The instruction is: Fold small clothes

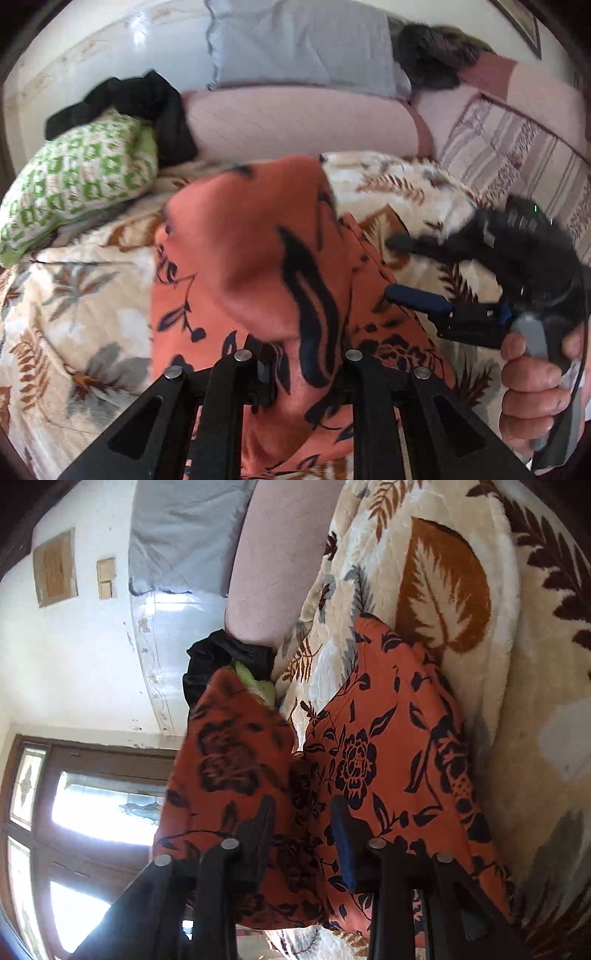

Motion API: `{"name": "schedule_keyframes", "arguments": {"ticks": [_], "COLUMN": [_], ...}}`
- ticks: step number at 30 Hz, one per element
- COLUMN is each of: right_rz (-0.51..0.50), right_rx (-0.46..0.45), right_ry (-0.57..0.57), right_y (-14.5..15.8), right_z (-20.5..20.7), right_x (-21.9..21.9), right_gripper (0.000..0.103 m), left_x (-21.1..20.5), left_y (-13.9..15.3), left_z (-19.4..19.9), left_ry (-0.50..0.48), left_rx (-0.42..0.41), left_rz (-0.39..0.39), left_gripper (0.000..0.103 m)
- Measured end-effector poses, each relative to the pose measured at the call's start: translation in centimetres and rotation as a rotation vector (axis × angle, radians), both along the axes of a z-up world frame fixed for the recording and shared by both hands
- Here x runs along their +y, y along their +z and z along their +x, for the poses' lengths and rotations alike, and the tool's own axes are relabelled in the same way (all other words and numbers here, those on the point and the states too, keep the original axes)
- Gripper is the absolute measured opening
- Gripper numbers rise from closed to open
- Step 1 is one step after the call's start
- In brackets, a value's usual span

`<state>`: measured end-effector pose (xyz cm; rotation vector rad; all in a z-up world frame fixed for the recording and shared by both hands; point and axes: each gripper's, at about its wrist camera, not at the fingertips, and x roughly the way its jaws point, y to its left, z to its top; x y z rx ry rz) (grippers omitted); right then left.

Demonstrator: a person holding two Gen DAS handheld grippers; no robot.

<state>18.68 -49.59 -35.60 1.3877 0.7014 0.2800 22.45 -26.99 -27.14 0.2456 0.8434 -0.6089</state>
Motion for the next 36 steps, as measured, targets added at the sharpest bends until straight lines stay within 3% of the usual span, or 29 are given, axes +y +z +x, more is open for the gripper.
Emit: {"name": "schedule_keyframes", "arguments": {"ticks": [1,2,4,6,11,15,17,18,19,23,27,30,31,32,34,36], "right_rz": [0.028,0.052,0.104,0.133,0.138,0.037,-0.041,-0.098,-0.159,-0.236,-0.314,-0.342,-0.363,-0.365,-0.302,-0.183], "right_rx": [0.005,0.006,0.005,0.009,0.022,0.070,0.080,0.086,0.096,0.078,-0.016,-0.031,0.002,0.031,0.148,0.150], "right_ry": [-0.011,-0.028,-0.045,-0.035,0.006,0.063,0.075,0.092,0.118,0.139,0.062,-0.008,-0.011,0.007,0.058,0.040], "right_y": [-0.5,-1.0,-2.2,-3.1,-4.2,-3.4,-2.8,-2.4,-2.2,-1.9,0.7,1.4,1.0,0.2,-2.8,-4.2], "right_z": [-0.1,-0.2,0.0,0.7,4.0,6.4,7.2,7.7,8.2,9.3,8.3,7.1,7.1,7.5,7.9,7.4], "right_x": [-0.6,-1.2,-1.9,-2.2,-2.2,-1.5,-0.8,-0.3,0.2,0.6,-0.8,-2.6,-3.0,-3.1,-3.5,-4.5], "right_gripper": [0.082,0.082,0.082,0.082,0.082,0.080,0.071,0.052,0.020,0.015,0.014,0.014,0.015,0.018,0.019,0.021], "left_x": [-1.2,-2.0,-2.6,-2.5,-2.0,-3.3,-3.6,-3.7,-3.7,-4.3,-6.0,-7.6,-8.0,-8.1,-7.1,-5.5], "left_y": [-1.8,-3.4,-4.3,-4.0,-3.8,-4.3,-4.4,-4.4,-4.2,-3.3,-1.8,-2.3,-3.0,-3.7,-4.0,-3.2], "left_z": [-0.2,-0.4,-1.4,-1.9,-1.3,-2.7,-3.2,-3.3,-3.4,-3.8,-3.9,-3.9,-3.7,-3.5,-4.0,-5.3], "left_ry": [-0.015,-0.016,-0.030,-0.050,-0.068,-0.102,-0.120,-0.128,-0.139,-0.186,-0.225,-0.252,-0.249,-0.236,-0.228,-0.251], "left_rx": [0.050,0.075,0.011,-0.027,-0.006,-0.088,-0.118,-0.125,-0.132,-0.160,-0.177,-0.164,-0.126,-0.080,-0.054,-0.097], "left_rz": [0.043,0.091,0.128,0.138,0.129,0.204,0.229,0.234,0.236,0.236,0.179,0.170,0.188,0.207,0.198,0.196], "left_gripper": [0.017,0.017,0.017,0.017,0.017,0.018,0.018,0.018,0.018,0.018,0.018,0.031,0.049,0.061,0.062,0.064]}}
